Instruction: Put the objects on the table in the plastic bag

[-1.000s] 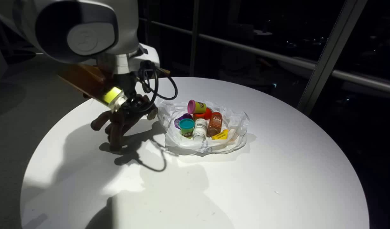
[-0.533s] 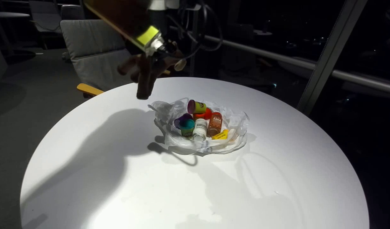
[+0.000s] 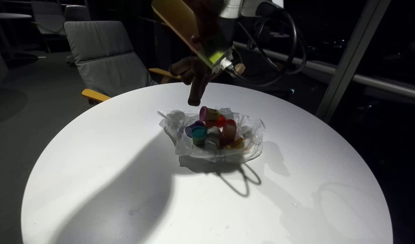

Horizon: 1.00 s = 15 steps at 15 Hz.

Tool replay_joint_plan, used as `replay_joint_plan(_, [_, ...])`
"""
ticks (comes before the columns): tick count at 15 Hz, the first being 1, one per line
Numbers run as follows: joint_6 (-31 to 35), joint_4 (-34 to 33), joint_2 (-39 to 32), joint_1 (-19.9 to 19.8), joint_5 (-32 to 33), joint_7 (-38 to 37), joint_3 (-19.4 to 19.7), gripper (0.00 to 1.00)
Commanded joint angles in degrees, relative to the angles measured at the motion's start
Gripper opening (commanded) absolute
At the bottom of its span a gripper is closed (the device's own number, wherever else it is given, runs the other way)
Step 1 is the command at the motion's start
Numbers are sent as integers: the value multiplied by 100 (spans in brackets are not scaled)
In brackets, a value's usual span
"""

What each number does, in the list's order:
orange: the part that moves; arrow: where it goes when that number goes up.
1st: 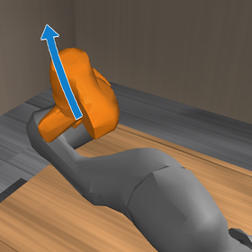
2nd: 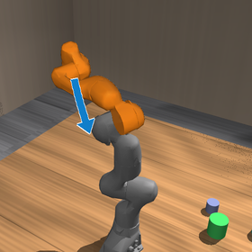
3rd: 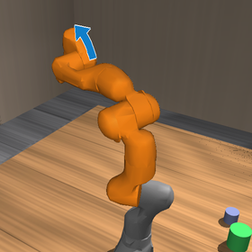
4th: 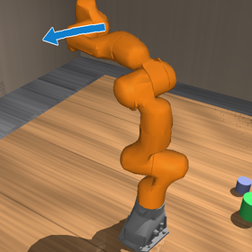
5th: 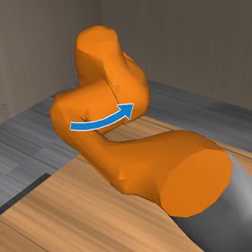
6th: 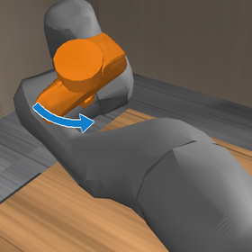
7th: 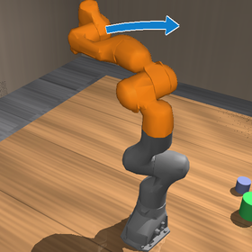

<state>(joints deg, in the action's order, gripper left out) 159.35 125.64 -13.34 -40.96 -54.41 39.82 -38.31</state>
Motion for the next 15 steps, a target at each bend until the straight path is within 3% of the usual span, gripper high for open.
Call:
replay_joint_plan(1, [411, -174, -523, 28, -116, 136, 21, 9])
replay_joint_plan(6, [1105, -277, -1204, 132, -8, 85, 68, 9])
replay_joint_plan(15, [1186, -643, -2003, 438, 173, -138, 267, 10])
